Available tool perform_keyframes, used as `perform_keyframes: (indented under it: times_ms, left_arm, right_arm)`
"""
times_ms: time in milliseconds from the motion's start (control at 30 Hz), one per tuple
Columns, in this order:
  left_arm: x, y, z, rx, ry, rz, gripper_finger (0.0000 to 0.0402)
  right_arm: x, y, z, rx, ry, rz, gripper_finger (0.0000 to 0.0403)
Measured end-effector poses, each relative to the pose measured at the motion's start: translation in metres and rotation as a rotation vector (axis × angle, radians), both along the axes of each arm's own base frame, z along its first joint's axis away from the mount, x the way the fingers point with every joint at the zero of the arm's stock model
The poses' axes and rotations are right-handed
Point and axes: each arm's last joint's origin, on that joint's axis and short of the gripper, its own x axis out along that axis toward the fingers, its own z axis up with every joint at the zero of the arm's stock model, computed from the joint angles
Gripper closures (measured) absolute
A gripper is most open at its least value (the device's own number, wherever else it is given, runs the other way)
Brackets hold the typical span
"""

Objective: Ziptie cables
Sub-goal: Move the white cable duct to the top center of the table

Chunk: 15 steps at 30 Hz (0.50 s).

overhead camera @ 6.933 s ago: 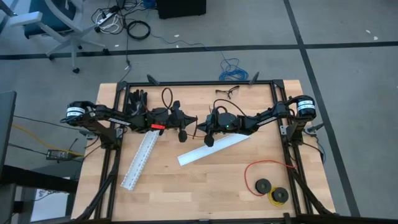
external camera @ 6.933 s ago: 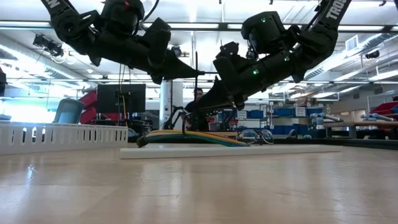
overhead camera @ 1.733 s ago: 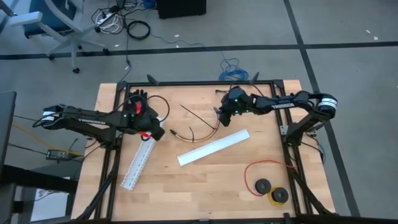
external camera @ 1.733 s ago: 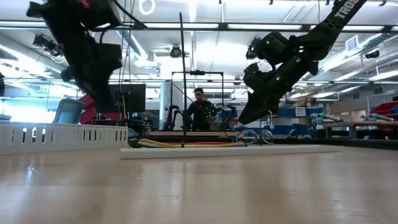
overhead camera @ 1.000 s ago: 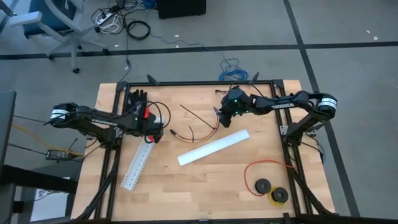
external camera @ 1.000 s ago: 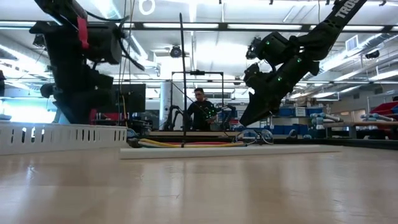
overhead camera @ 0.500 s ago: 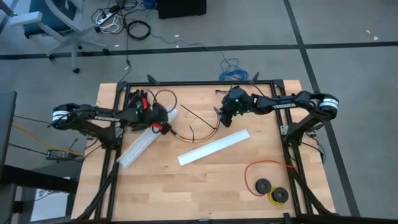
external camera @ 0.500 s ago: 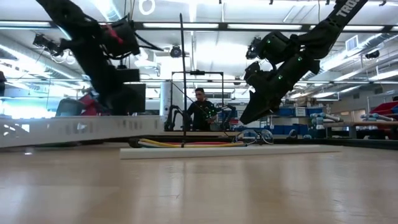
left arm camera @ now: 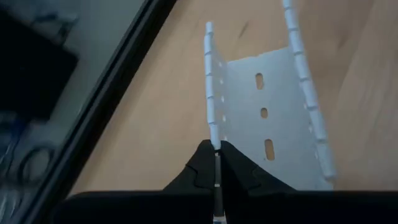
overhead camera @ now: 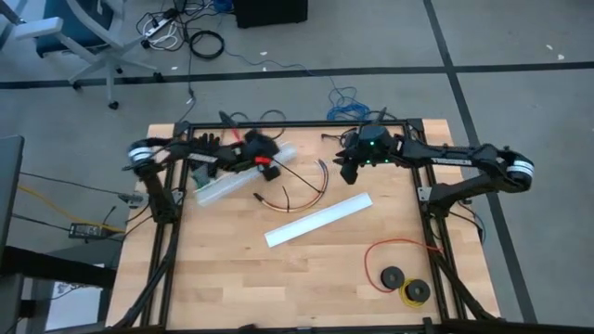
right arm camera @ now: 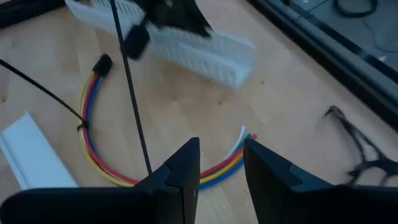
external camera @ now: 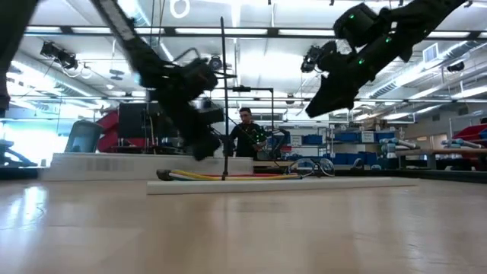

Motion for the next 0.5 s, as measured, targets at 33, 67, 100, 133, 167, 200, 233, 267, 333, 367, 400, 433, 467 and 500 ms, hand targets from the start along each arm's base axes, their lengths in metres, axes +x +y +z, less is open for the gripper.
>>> perform_keyframes:
  times_ms: [33, 67, 100, 133, 167, 200, 233, 267, 333, 367, 400, 433, 467, 500]
  left_arm:
    - [0.012, 0.005, -0.001, 0.004, 0.008, -0.028, 0.0391]
    - [0.023, 0.01, -0.001, 0.013, 0.007, -0.05, 0.0391]
    - [0.035, 0.014, 0.001, 0.011, -0.002, -0.07, 0.0391]
    - [0.045, 0.018, 0.001, 0.005, -0.003, -0.09, 0.0391]
    - [0.055, 0.021, 0.002, 0.002, -0.012, -0.112, 0.0391]
    - [0.064, 0.024, 0.004, -0.004, -0.03, -0.134, 0.0391]
    - [0.073, 0.026, 0.005, -0.019, -0.034, -0.16, 0.0391]
    - [0.08, 0.026, 0.008, -0.023, -0.02, -0.177, 0.0391]
    - [0.09, 0.024, 0.011, -0.048, -0.002, -0.212, 0.0391]
    - [0.095, 0.022, 0.013, -0.054, 0.004, -0.222, 0.0391]
    - [0.097, 0.021, 0.015, -0.055, 0.022, -0.224, 0.0391]
    - [0.098, 0.019, 0.013, -0.064, 0.05, -0.231, 0.0391]
    - [0.099, 0.019, 0.011, -0.06, 0.061, -0.237, 0.0389]
    - [0.1, 0.019, 0.012, -0.053, 0.049, -0.237, 0.0385]
  right_arm:
    - [-0.003, 0.001, 0.003, -0.007, -0.001, -0.001, 0.0291]
    - [-0.005, 0.002, 0.006, -0.016, -0.012, 0.0, 0.0291]
    - [-0.006, 0.002, 0.009, -0.026, -0.027, -0.002, 0.0291]
    - [-0.008, 0.002, 0.012, -0.029, -0.033, -0.004, 0.0291]
    - [-0.009, 0.003, 0.014, -0.033, -0.041, -0.004, 0.0291]
    - [-0.01, 0.004, 0.016, -0.037, -0.05, -0.004, 0.0291]
    - [-0.012, 0.004, 0.017, -0.038, -0.051, -0.006, 0.0291]
    - [-0.012, 0.004, 0.018, -0.041, -0.052, -0.009, 0.0291]
    - [-0.015, 0.005, 0.018, -0.037, -0.038, -0.013, 0.0291]
    - [-0.015, 0.005, 0.017, -0.036, -0.035, -0.014, 0.0291]
    - [-0.015, 0.005, 0.017, -0.036, -0.032, -0.016, 0.0291]
    - [-0.016, 0.005, 0.016, -0.028, -0.016, -0.016, 0.0291]
    - [-0.016, 0.005, 0.014, -0.022, -0.002, -0.016, 0.0291]
    - [-0.016, 0.005, 0.013, -0.018, 0.006, -0.016, 0.0291]
